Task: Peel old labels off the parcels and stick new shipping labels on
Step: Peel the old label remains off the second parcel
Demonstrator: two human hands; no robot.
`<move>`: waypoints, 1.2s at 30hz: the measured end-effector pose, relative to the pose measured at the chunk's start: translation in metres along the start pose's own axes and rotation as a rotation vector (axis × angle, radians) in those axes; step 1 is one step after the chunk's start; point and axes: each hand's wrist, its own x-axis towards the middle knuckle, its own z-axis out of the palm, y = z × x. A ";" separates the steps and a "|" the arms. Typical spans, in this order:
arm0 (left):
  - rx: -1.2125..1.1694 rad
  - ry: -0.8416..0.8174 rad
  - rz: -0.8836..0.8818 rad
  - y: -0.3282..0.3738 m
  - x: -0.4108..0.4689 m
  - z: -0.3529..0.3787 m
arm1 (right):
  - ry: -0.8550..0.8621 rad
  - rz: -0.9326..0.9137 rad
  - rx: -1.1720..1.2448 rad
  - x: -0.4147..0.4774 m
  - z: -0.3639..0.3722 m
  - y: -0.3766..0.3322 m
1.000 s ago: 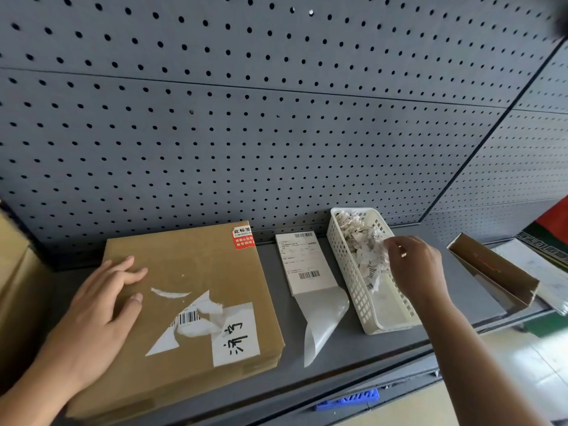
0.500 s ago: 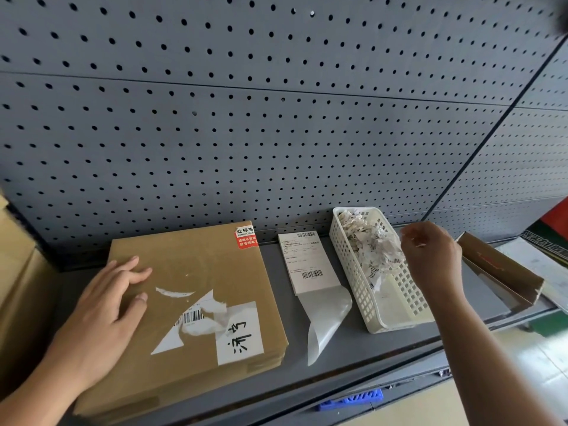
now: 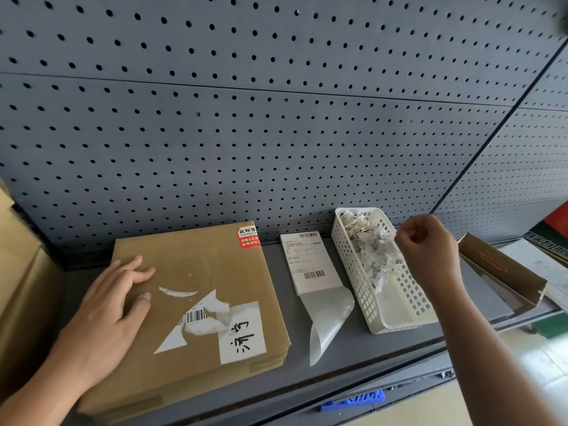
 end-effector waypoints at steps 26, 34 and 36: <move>-0.007 -0.052 -0.085 0.004 -0.003 -0.003 | -0.613 -0.553 0.081 -0.089 0.109 -0.118; -0.006 -0.052 -0.093 0.007 -0.005 -0.006 | -0.705 -0.569 0.143 -0.109 0.134 -0.139; -0.007 -0.056 -0.095 0.007 -0.004 -0.005 | -0.731 -0.577 0.150 -0.115 0.140 -0.144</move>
